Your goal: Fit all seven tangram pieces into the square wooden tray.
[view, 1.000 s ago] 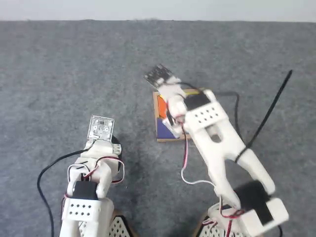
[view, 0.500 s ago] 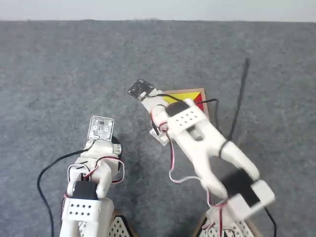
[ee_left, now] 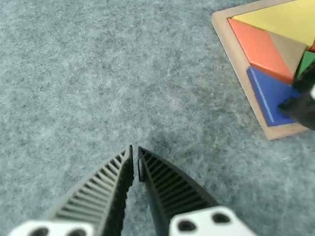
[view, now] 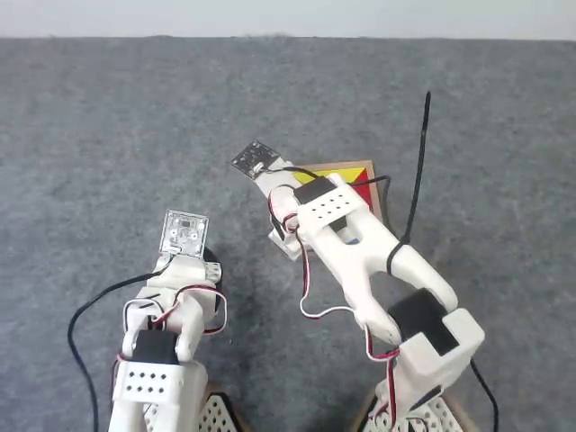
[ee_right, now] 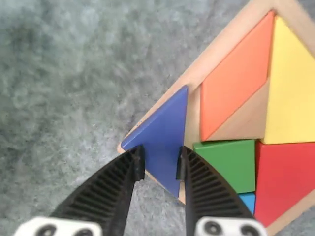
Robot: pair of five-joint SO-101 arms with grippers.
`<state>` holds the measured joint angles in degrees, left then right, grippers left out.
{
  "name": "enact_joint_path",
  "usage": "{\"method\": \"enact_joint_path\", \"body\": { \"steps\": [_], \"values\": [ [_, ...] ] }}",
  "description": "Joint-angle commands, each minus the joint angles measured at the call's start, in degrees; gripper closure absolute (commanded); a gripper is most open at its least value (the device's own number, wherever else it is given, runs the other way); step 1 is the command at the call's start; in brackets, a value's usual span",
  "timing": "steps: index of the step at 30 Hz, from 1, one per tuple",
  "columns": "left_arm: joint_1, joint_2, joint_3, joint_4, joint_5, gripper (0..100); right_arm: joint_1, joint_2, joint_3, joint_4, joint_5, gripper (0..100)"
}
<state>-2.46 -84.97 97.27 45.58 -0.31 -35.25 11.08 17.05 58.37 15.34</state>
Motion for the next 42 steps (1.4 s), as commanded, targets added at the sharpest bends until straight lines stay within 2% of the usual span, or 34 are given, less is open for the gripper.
{"method": "enact_joint_path", "body": {
  "steps": [1, 5, 14, 20, 26, 34, 42],
  "values": [
    [-0.26, -0.70, -0.48, 0.09, 0.44, 98, 4.09, 0.66, -2.02, -2.15, -0.26, 86.9],
    [-0.26, -0.70, -0.48, 0.09, 0.44, 98, 6.99, 0.66, -2.02, -2.24, 1.58, 86.9],
    [-0.26, -0.70, -0.48, 0.09, 0.44, 98, 7.96, 1.10, -2.55, -2.15, 2.11, 86.9],
    [-0.26, -0.70, -0.48, 0.09, 0.44, 98, 13.23, 0.57, -2.90, -1.54, 2.20, 86.9],
    [-0.26, -0.70, -0.48, 0.09, 0.44, 98, 16.92, -1.98, -6.15, 6.81, 2.55, 86.8],
    [-0.26, -0.70, -0.48, 0.09, 0.44, 98, 14.20, -13.14, -6.15, 7.96, 2.46, 86.5],
    [-0.26, -0.70, -0.48, 0.09, 0.44, 98, 14.20, -14.11, -6.24, 8.04, 1.41, 86.8]
  ]
}}
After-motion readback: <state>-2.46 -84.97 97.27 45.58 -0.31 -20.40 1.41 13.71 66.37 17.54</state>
